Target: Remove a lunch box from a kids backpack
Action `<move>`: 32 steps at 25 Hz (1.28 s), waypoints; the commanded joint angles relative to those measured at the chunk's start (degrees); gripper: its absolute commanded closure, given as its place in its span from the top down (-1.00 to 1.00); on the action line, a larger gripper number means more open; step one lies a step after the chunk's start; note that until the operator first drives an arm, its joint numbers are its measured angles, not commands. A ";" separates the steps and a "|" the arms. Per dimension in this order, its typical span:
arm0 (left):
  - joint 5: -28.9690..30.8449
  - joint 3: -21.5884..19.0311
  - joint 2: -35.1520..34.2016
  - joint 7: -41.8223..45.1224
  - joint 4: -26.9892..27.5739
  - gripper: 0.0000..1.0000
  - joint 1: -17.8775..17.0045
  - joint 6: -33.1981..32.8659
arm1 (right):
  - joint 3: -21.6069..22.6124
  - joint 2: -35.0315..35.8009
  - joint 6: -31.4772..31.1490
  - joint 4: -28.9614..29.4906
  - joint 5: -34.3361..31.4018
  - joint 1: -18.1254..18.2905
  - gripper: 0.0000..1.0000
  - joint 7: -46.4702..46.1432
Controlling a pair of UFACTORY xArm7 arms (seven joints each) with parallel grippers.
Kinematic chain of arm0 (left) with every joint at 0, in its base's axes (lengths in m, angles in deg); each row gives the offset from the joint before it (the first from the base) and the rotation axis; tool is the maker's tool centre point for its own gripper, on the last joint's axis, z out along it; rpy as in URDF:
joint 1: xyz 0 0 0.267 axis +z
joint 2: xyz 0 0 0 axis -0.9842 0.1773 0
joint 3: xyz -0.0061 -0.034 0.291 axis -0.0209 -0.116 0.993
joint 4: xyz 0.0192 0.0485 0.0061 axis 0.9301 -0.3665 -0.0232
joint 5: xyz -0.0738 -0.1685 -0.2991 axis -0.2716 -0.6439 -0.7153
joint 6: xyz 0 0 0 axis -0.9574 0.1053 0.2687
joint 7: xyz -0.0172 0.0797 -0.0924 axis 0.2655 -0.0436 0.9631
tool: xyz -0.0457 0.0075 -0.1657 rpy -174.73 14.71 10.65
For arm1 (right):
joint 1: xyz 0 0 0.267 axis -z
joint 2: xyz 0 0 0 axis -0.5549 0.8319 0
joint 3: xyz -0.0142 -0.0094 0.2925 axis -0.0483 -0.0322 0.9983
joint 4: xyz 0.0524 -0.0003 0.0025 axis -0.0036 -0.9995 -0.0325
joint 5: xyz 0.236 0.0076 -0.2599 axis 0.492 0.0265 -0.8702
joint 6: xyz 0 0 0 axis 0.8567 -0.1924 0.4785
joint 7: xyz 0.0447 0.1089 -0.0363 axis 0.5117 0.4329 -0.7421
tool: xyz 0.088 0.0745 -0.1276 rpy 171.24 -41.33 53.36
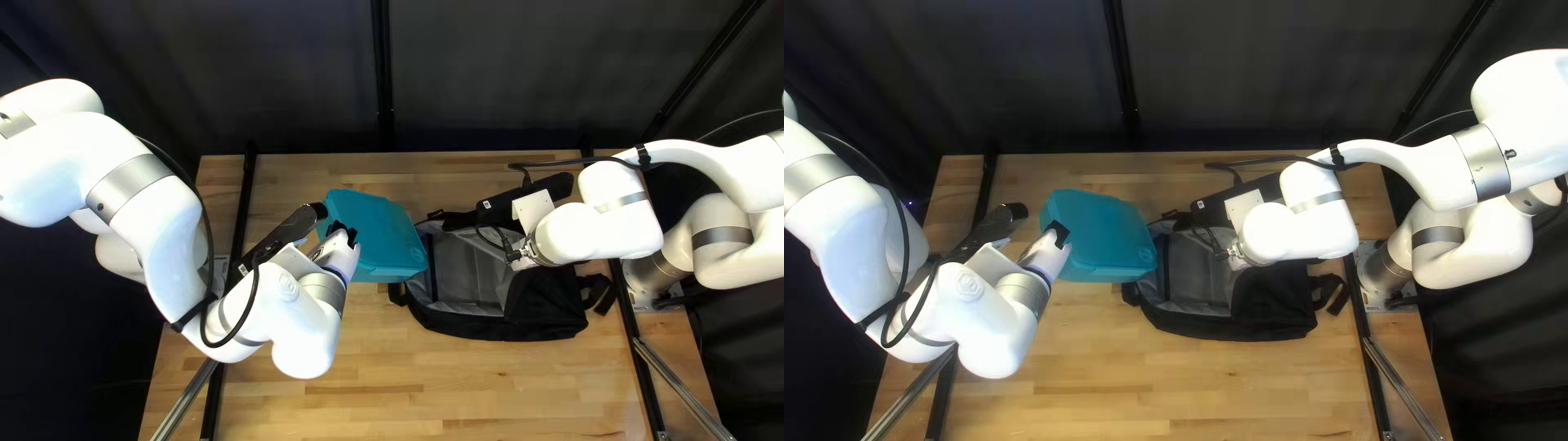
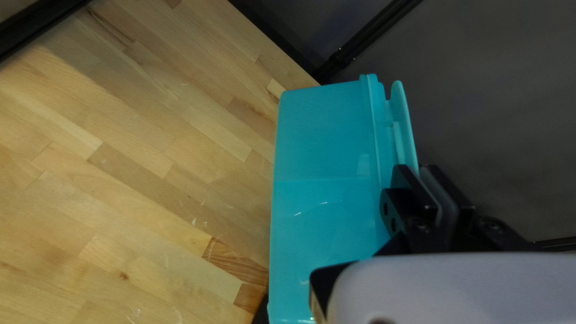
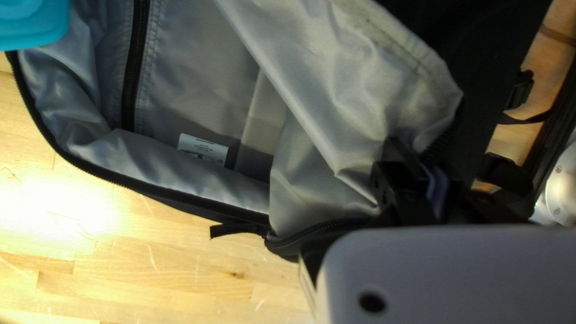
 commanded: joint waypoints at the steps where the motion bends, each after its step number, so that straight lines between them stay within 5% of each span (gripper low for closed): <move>1: -4.76 -27.64 4.69 -2.36 -1.18 -1.00 31.44 -6.36 | 0.00 0.00 0.00 0.00 0.00 0.00 -1.00 0.00; 6: -4.76 -27.64 4.69 -2.36 -1.18 -1.00 31.44 -6.36 | 0.00 0.00 0.00 0.00 0.00 0.00 -1.00 0.00; 7: 0.40 -8.17 0.69 -0.25 -5.28 -1.00 21.25 -10.93 | 0.00 0.00 0.00 0.00 0.00 0.00 -1.00 0.00; 9: -0.16 -15.21 2.11 -1.26 -5.24 -1.00 31.25 -12.63 | 0.00 0.00 0.00 0.00 0.00 0.00 -1.00 0.00; 12: -0.08 -17.70 2.68 -1.03 -4.54 -1.00 36.38 -12.42 | 0.00 0.00 0.00 0.00 0.00 0.00 -1.00 0.00; 23: 0.64 -13.60 6.71 -2.15 4.43 -1.00 39.39 -6.91 | 0.00 0.00 0.00 0.00 0.00 0.00 -1.00 0.00; 32: -0.34 -12.24 9.93 0.08 3.84 -1.00 40.33 -8.77 | 0.00 0.00 0.00 0.00 0.00 0.00 -1.00 0.00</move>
